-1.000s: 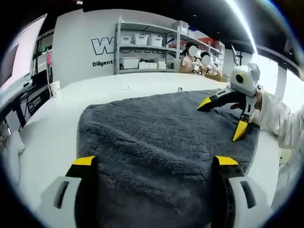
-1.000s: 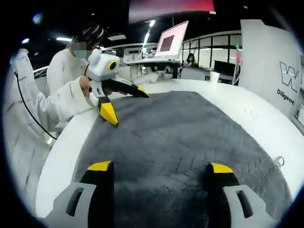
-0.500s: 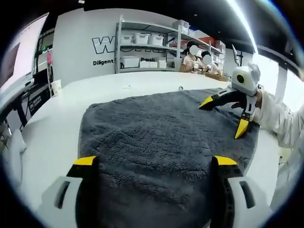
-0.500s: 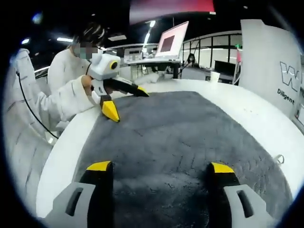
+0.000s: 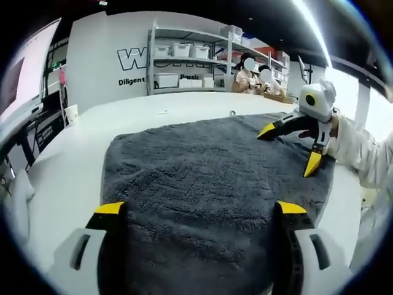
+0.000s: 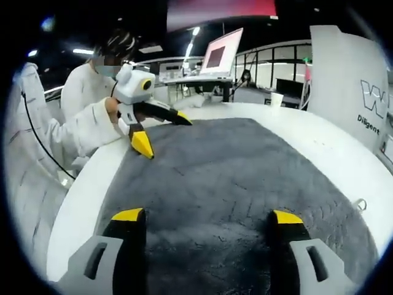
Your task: Open the folded towel by lifting each exposed corner and separating the folded layers until the towel lies flat within the target outline without major curled edges
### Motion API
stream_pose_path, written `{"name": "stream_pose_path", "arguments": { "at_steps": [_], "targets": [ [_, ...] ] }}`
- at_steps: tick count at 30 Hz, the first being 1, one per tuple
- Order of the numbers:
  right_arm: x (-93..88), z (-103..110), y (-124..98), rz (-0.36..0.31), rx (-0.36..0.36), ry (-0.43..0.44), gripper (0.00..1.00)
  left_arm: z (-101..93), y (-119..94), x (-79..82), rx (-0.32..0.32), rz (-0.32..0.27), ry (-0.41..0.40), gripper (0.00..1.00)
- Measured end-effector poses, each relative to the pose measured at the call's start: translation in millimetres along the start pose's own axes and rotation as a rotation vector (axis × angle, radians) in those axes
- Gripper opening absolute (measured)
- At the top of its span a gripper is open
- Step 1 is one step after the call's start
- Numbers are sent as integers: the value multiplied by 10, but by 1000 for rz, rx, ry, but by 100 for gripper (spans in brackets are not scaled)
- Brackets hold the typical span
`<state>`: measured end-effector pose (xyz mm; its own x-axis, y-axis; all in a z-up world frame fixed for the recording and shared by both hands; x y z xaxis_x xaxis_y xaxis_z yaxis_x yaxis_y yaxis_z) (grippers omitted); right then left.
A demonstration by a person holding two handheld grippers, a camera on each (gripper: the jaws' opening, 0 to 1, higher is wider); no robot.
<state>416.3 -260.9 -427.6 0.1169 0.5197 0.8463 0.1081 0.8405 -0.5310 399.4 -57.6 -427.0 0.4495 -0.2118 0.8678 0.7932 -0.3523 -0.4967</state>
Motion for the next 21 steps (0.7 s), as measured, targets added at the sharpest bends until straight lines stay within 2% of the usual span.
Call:
{"name": "stream_pose_path", "arguments": {
  "at_steps": [4, 8, 14, 17, 21],
  "targets": [
    [12, -5, -4, -3, -15, -14, 83, -9, 2, 0, -2, 4, 2, 99],
    [57, -25, -43, -17, -60, -34, 86, -38, -29, 16, 1, 2, -14, 99],
    [106, 65, -141, -36, -81, -38, 86, -135, -152, 2, 11, -11, -28, 99],
    [37, 102, -192, -5, -105, -46, 86, -164, -211, -24, 25, -9, -25, 99],
    [17, 149, -265, -18, -120, -27, 87, -156, -317, -47, 75, -27, -45, 99]
  ]
}}
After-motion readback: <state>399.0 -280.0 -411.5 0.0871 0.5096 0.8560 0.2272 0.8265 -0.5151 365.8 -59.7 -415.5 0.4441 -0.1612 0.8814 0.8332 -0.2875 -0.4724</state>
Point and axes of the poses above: the point that each gripper's makers call its tool centre point, and the gripper's own axes: y roughly forward along the fingers, z roughly to its left, x roughly out of its top, the point moved 3 cm from there along -y, roughly backward along the fingers, and after that the axes turned 5 degrees about x, right-handed, at the moved point
